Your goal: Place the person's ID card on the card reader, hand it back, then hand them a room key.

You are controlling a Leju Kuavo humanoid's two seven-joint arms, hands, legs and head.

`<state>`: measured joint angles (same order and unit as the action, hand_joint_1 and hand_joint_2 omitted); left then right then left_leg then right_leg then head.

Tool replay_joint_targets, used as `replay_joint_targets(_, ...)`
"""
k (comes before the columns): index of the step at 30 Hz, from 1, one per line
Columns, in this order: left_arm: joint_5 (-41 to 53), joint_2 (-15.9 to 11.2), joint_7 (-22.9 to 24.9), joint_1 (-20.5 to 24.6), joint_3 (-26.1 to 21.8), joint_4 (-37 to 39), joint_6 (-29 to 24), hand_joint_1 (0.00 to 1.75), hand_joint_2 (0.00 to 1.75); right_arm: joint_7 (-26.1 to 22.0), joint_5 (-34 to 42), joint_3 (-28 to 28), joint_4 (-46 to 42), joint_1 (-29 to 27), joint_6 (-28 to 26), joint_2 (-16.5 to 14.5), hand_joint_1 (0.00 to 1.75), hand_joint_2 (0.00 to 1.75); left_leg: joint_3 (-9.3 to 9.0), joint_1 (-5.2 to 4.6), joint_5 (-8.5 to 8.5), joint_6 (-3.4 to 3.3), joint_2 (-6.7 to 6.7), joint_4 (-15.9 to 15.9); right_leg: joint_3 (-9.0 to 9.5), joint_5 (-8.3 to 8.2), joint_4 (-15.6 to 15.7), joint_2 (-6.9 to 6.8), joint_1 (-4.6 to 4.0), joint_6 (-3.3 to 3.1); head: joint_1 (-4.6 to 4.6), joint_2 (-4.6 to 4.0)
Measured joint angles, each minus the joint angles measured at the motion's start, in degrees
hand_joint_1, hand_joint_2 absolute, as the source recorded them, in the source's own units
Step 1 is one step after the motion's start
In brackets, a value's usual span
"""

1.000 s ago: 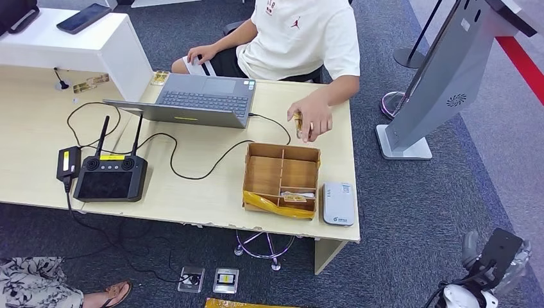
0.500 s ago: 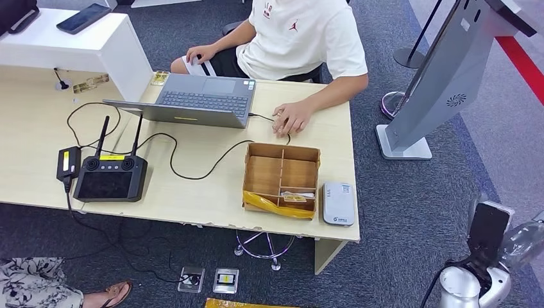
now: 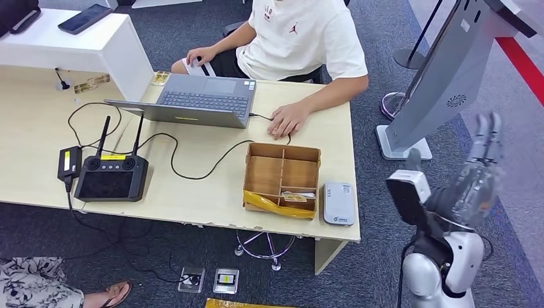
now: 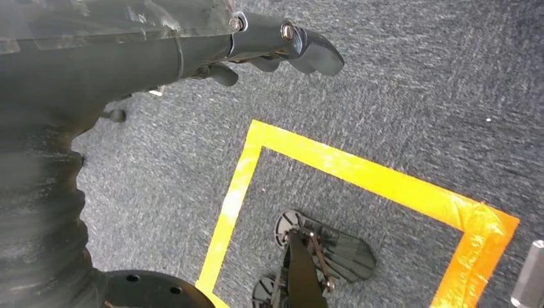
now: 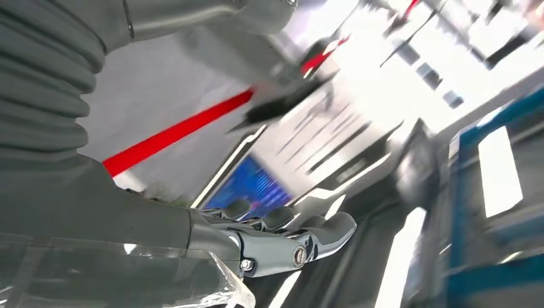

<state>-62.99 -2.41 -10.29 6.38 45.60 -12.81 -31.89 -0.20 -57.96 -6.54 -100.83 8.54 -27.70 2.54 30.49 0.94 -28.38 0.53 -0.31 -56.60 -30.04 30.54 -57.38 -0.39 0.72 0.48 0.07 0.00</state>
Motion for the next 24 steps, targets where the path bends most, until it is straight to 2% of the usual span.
replay_joint_targets(5,-0.1,0.0,0.0,0.1,0.0,0.0,0.1,0.0,1.75,0.6,0.0,-13.1,-0.2,2.3,11.4,1.6,0.0,1.75,0.01,0.01,0.03,0.02,-0.08,0.0,-0.02,0.03,0.0,-0.11,-0.02,-0.04,-0.02,0.0)
replay_joint_targets(12,-0.2,0.0,-0.2,0.3,0.0,0.0,0.7,0.0,1.75,4.6,1.6,-24.9,1.5,4.4,23.6,3.1,0.0,1.75,0.02,0.02,0.02,0.02,-0.09,0.0,-0.05,0.05,0.0,-0.1,-0.02,-0.07,-0.01,0.0)
replay_joint_targets(18,0.1,-0.2,0.1,0.3,0.3,0.0,0.7,0.0,1.75,7.1,1.4,-31.0,4.5,5.0,26.9,4.1,0.0,1.75,0.02,0.01,0.02,0.02,-0.08,0.0,-0.06,0.06,0.0,-0.08,-0.02,-0.06,-0.01,0.0)
replay_joint_targets(24,0.1,-0.3,0.4,0.4,0.3,0.0,0.5,0.0,1.75,8.3,1.1,-32.8,7.0,5.7,26.9,4.5,0.0,1.75,0.01,0.01,0.02,0.02,-0.08,0.0,-0.06,0.05,0.0,-0.07,-0.02,-0.06,-0.02,0.0)
